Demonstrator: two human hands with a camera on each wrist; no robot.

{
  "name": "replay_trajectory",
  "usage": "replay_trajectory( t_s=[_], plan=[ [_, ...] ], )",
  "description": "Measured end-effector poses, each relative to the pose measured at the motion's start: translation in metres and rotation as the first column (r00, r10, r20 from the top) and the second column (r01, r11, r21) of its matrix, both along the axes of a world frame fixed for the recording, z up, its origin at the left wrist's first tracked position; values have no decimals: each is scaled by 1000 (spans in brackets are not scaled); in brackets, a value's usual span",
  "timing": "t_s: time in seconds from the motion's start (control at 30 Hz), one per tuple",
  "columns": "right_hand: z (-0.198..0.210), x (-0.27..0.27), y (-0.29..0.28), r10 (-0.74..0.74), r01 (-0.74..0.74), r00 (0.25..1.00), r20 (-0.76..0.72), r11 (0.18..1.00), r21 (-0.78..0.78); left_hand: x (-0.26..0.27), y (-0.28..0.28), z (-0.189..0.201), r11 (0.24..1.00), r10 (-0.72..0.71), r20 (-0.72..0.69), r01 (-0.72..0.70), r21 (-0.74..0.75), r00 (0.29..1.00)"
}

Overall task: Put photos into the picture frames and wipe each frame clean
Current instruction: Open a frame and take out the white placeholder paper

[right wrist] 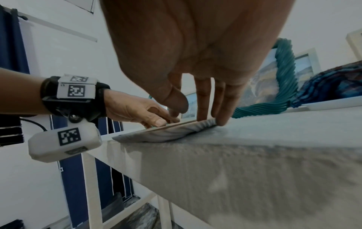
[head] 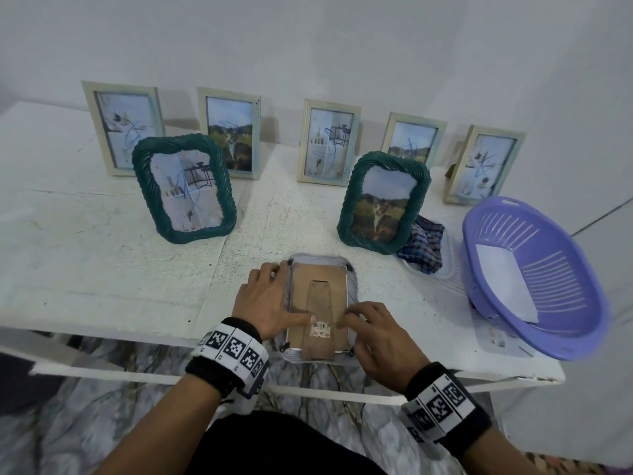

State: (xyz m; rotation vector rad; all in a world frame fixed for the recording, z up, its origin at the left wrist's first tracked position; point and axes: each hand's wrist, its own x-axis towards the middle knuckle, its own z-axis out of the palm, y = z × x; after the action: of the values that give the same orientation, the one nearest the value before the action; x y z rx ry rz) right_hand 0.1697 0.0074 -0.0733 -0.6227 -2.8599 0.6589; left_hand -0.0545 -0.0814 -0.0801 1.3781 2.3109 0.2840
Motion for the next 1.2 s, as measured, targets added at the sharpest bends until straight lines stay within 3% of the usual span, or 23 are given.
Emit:
replay_trajectory(
  t_s=[0.13,0.27,0.4,0.7,0.9,1.2],
  plan=[
    [0,-10,-13,-59,50,994,88,994,92,-4,-5,-4,999,-51,-22,51,-5,998],
    [-1,-13,-16,-109,97,988,109,989,109,-12,-18,-9,991,-130,87,127,37,988],
    [1,-15,-18,-129,117,983,127,988,102,-18,-32,-9,971,-232,131,237,-20,964],
    [7,-22,-17,-173,159,976,130,981,113,-27,-45,-19,955,-294,240,291,52,925],
    [16,-47,-25,-218,192,964,149,966,171,-27,-53,-22,945,-326,189,314,93,926],
    [17,-77,-34,-363,338,897,251,931,137,-26,-53,-13,925,-379,39,380,1,924]
  ],
)
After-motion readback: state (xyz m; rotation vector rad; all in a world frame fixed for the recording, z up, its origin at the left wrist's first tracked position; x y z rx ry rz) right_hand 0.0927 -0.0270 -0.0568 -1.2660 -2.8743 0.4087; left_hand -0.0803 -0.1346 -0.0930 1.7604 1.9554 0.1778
